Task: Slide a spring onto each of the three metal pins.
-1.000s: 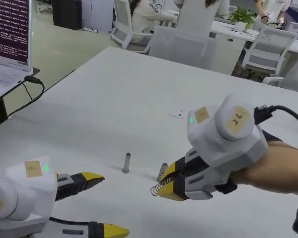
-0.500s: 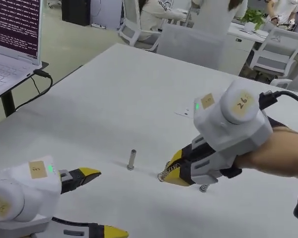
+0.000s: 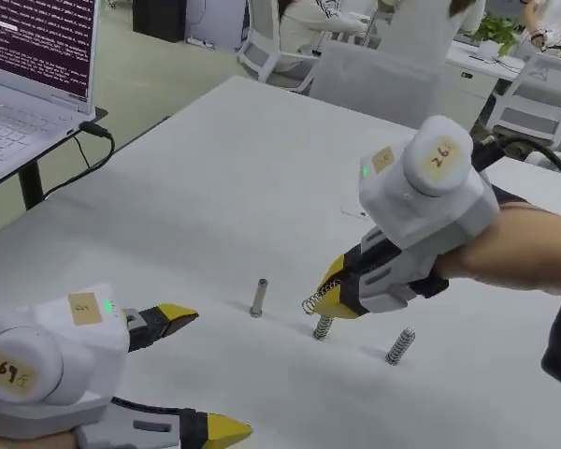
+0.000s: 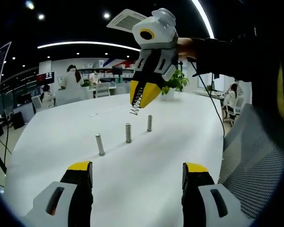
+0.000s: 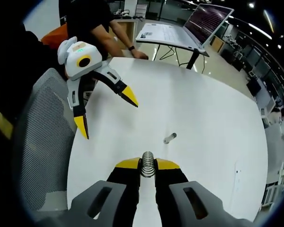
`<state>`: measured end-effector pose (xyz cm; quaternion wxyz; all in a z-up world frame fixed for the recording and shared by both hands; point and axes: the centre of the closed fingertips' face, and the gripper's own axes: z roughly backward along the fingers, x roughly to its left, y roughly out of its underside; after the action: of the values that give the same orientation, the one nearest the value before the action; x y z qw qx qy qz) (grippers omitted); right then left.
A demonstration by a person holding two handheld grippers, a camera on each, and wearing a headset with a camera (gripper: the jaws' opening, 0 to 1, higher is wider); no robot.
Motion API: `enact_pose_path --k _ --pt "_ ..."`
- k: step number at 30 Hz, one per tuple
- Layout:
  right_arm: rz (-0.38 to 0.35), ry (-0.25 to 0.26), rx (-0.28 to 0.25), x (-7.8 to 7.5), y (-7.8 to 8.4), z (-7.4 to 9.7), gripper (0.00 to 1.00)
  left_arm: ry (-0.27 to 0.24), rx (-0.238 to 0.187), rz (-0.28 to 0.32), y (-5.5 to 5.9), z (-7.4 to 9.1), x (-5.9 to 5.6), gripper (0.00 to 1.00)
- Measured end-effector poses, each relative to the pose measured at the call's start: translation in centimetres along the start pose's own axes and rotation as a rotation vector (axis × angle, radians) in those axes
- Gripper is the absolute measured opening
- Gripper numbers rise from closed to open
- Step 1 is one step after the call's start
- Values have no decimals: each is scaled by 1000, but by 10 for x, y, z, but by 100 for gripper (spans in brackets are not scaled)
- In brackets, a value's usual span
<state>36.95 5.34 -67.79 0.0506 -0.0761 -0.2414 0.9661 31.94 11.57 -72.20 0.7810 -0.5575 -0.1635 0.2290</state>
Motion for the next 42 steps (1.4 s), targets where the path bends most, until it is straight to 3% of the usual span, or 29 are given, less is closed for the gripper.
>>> enact_pose_path --k 12,25,42 --pt "17 -40 61 -29 -8 -19 8 -5 10 5 3 0 1 73" --pt "38 -101 129 -49 -16 -49 8 -13 25 14 7 1 4 72" --pt "71 -139 207 -57 -16 -70 8 -20 19 42 14 2 3 71"
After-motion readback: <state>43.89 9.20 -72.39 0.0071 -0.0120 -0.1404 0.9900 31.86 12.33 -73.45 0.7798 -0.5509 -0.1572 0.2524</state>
